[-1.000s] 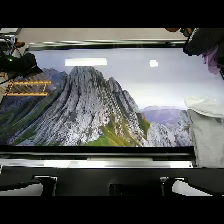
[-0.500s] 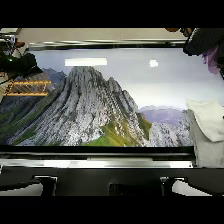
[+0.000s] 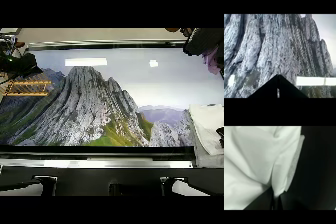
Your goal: Fold the clothes and pants, and hang the long-sleeved shirts on hangers.
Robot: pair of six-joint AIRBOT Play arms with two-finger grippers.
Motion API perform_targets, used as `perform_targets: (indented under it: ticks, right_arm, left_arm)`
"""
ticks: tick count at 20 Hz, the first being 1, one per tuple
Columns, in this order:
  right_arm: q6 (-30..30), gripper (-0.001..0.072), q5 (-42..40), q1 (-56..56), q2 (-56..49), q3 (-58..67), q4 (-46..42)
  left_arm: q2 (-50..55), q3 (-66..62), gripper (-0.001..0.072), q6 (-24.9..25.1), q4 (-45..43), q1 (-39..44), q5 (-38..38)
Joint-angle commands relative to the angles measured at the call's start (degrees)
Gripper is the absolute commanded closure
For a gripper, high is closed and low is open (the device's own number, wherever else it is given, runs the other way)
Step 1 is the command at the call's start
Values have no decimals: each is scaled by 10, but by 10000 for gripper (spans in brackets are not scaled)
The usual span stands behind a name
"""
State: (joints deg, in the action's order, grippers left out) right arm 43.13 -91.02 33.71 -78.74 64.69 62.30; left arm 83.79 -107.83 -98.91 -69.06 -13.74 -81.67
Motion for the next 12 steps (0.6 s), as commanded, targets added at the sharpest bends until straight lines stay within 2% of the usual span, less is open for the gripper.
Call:
perform_targets:
  ticks: [1, 6, 8, 9, 10, 12]
  right_arm:
    - [8, 680, -6, 0, 12, -23, -35]
    - [11, 671, -10, 0, 17, -26, -44]
    - [25, 585, -24, 0, 17, -26, -43]
    - [37, 494, -32, 0, 18, -26, -43]
    - [49, 435, -39, 0, 21, -26, -44]
    - [59, 424, -39, 0, 36, -26, -45]
  left_arm:
    - [0, 0, 692, -1, 0, 0, 0]
    - [0, 0, 692, -1, 0, 0, 0]
    - [0, 0, 692, 0, 0, 0, 0]
    - [0, 0, 692, 0, 0, 0, 0]
    - [0, 0, 692, 0, 0, 0, 0]
    - [0, 0, 692, 0, 0, 0, 0]
